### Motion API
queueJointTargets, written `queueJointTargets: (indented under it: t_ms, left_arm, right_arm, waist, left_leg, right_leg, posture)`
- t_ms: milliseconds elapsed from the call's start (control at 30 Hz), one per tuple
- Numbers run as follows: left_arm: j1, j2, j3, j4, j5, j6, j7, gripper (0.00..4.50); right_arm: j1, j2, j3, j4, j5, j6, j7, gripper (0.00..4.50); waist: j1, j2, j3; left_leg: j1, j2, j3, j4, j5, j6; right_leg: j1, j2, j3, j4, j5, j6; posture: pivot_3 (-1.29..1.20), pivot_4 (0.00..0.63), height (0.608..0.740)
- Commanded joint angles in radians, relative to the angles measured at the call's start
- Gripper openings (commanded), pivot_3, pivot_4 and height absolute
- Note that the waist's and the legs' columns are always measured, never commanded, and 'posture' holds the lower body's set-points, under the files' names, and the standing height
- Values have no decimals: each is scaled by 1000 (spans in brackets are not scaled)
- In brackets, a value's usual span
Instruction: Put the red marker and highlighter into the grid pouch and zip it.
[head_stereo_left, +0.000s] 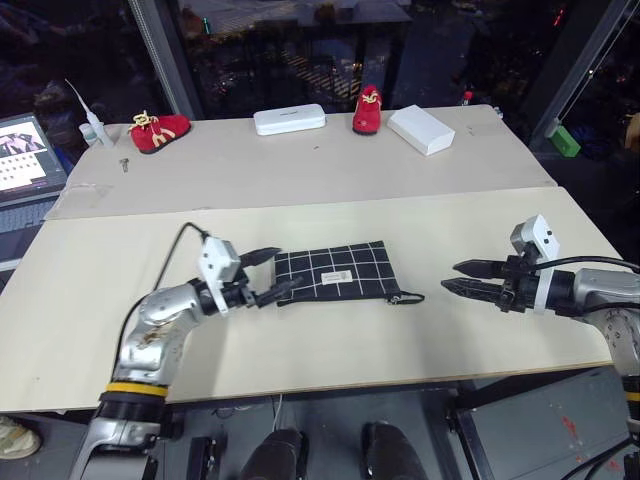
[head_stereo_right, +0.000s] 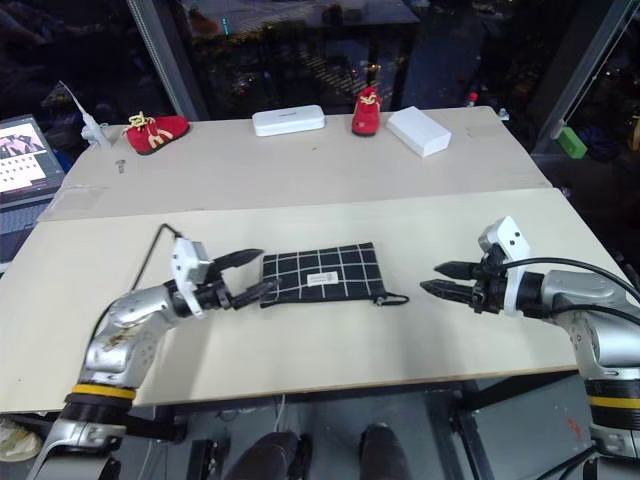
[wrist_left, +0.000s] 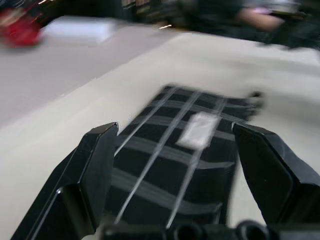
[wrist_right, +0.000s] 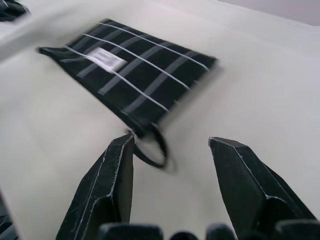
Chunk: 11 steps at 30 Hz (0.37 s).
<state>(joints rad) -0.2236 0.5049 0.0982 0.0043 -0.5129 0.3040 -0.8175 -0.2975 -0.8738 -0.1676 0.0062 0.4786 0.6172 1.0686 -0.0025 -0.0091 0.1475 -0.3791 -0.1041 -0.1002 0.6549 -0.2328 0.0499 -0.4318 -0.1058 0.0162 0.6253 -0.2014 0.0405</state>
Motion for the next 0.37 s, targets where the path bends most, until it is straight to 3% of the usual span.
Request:
queueJointTargets:
  t_ms: [33,200,367]
  left_arm:
    - [109,14,188,-102,-91,105,134,3926]
    - [210,20,329,-123,-99,112,215,3926]
    - [225,4,355,-148,-117,130,240,3926]
  right_arm:
    - [-11,10,-36,85,-21,-69,-13,2674]
    - [-61,36,-34,224,-45,-117,-36,2674]
    - [-102,69,-12,292,-66,-142,-46,2674]
  waist:
    - [-1,0,0]
    - [3,0,0]
    - [8,0,0]
  left_leg:
    - [0,0,0,0,0,0]
    - [5,1,0,0,-1,-2]
    - [8,1,0,0,-3,-3]
  right_leg:
    - [0,0,0,0,0,0]
    - [6,0,0,-2,0,0]
    - [10,-1,-1,-4,-1,0]
  posture:
    - [0,150,740]
    - [0,150,740]
    - [0,150,740]
